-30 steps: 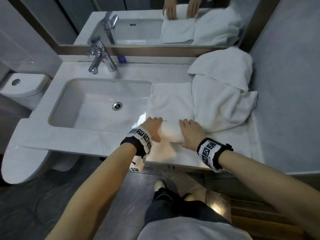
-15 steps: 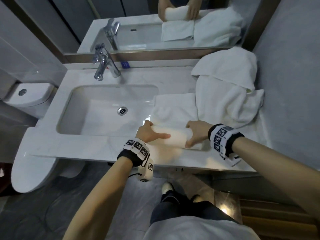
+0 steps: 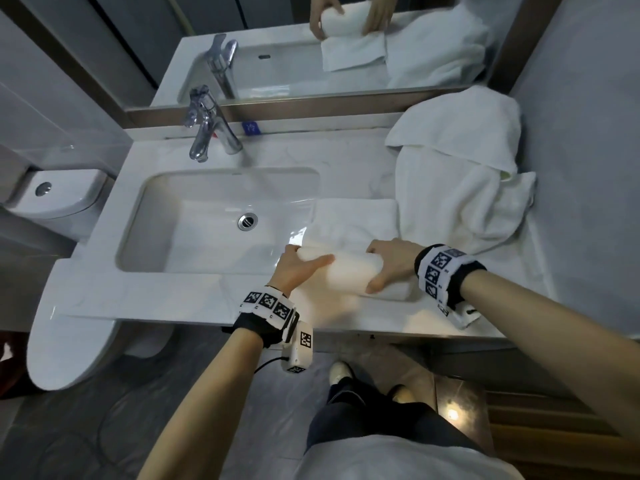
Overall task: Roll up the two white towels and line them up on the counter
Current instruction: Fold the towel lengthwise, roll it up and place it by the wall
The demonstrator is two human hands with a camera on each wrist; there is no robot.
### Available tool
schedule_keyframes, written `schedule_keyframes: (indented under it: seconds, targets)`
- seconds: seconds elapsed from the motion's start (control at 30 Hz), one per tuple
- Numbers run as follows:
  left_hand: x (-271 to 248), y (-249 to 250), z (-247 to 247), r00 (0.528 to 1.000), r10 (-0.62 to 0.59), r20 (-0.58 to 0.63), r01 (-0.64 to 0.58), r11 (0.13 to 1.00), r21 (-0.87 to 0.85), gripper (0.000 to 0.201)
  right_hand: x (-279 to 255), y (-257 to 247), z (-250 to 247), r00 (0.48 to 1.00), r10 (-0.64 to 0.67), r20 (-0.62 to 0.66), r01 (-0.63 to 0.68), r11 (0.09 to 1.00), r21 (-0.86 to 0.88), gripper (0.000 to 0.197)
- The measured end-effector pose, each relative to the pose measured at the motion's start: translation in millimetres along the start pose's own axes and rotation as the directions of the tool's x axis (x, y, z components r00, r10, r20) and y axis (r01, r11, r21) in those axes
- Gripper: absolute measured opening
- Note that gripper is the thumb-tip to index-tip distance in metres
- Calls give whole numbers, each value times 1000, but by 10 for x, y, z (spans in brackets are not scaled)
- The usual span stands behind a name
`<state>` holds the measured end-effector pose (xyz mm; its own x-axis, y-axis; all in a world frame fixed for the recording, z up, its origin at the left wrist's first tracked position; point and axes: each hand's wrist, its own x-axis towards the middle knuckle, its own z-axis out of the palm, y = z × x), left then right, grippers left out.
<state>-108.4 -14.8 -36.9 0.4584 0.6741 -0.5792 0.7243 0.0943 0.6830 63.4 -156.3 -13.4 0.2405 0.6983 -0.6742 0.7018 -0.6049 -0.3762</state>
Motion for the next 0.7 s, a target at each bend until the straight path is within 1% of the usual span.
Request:
schedule_keyframes:
  seconds: [0.07, 0.13, 0.17, 0.23, 0.27, 0.3, 0.33, 0.37, 0.4, 0.43, 0.47, 0.5, 0.57, 0.6, 0.63, 0.7]
  targets:
    - [-21, -38, -18, 997, 56, 54, -51, 994, -94, 57, 27, 17, -39, 997, 41, 57, -43, 999, 23, 92]
    - [-18, -80, -24, 991, 101, 91, -88, 986, -139, 53, 48, 44, -44, 994, 79, 73, -82, 996, 39, 99]
    - [-18, -93, -22, 991, 102, 84, -88, 983, -160, 54, 49, 60, -40, 993, 95, 65, -100, 992, 80, 99]
    - [3, -96, 5, 997, 72, 17, -67, 976, -207, 55, 27, 90, -12, 992, 121, 34, -125, 977, 171, 98]
    - [17, -87, 26, 999, 49, -23, -52, 975, -217, 57, 10, 102, 10, 992, 128, -7, -124, 972, 201, 97]
    - [33, -72, 46, 998, 26, -56, -37, 977, -208, 59, -16, 121, 49, 988, 132, -82, -111, 969, 222, 96]
    - [45, -50, 66, 997, 4, -79, -19, 981, -194, 63, -47, 140, 101, 972, 144, -188, -95, 964, 247, 95]
    - [60, -23, 79, 995, -19, -96, 2, 984, -179, 67, -86, 161, 159, 937, 175, -302, -86, 954, 286, 94]
    - [72, 8, 88, 993, -43, -109, 25, 987, -161, 72, -131, 181, 216, 890, 218, -400, -80, 939, 335, 93]
    - [81, 38, 96, 990, -65, -125, 47, 989, -137, 76, -178, 204, 273, 842, 260, -473, -70, 921, 383, 90]
    - [89, 62, 105, 985, -80, -150, 63, 992, -112, 80, -218, 227, 323, 805, 293, -516, -54, 902, 428, 85]
    - [91, 79, 115, 980, -88, -179, 73, 993, -90, 84, -256, 245, 372, 782, 321, -534, -37, 880, 474, 78]
    - [85, 92, 143, 969, -98, -227, 78, 993, -94, 90, -308, 252, 444, 758, 370, -537, -9, 829, 559, 65]
    - [82, 81, 156, 967, -103, -234, 78, 990, -113, 89, -322, 249, 481, 743, 396, -540, 3, 805, 594, 59]
    - [79, 69, 162, 968, -98, -232, 67, 988, -138, 81, -332, 243, 513, 724, 419, -548, 17, 783, 622, 54]
    - [66, 32, 144, 975, -64, -212, 18, 977, -211, 48, -352, 225, 570, 694, 455, -557, 39, 749, 661, 46]
